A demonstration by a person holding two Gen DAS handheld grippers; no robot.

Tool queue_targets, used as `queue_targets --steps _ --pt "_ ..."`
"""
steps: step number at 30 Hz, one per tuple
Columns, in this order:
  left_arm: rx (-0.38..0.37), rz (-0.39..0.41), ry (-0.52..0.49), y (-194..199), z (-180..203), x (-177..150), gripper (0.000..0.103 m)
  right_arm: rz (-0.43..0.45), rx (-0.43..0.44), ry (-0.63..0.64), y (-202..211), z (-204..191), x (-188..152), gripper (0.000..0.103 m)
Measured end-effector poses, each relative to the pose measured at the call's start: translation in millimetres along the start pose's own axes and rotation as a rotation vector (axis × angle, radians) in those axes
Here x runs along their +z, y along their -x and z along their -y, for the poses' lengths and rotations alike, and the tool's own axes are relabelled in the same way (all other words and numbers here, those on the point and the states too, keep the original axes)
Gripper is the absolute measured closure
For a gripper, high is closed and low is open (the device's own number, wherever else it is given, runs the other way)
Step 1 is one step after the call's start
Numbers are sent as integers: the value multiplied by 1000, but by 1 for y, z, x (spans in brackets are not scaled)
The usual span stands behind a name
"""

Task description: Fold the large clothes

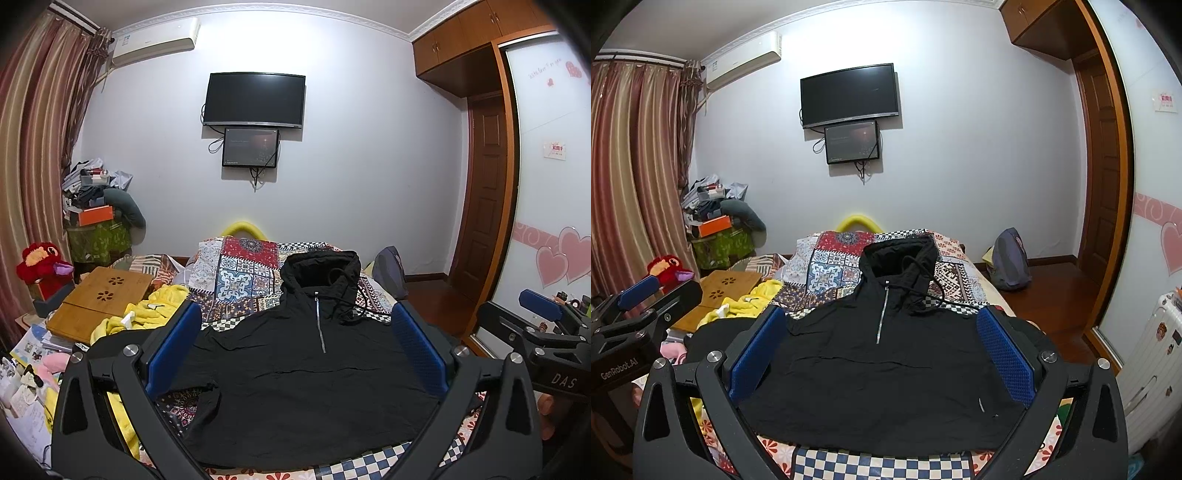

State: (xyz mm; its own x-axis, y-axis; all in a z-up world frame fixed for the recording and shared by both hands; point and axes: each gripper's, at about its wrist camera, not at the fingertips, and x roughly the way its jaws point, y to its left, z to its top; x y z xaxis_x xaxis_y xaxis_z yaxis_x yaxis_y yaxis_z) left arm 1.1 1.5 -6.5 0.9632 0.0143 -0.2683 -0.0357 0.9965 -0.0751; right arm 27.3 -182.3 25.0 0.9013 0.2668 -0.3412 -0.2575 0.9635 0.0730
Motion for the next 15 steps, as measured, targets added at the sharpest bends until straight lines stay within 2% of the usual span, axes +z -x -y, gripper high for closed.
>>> queue_targets --steps 15 --pt "1 0 4 -2 -3 -1 0 0 1 -3 0 0 1 0"
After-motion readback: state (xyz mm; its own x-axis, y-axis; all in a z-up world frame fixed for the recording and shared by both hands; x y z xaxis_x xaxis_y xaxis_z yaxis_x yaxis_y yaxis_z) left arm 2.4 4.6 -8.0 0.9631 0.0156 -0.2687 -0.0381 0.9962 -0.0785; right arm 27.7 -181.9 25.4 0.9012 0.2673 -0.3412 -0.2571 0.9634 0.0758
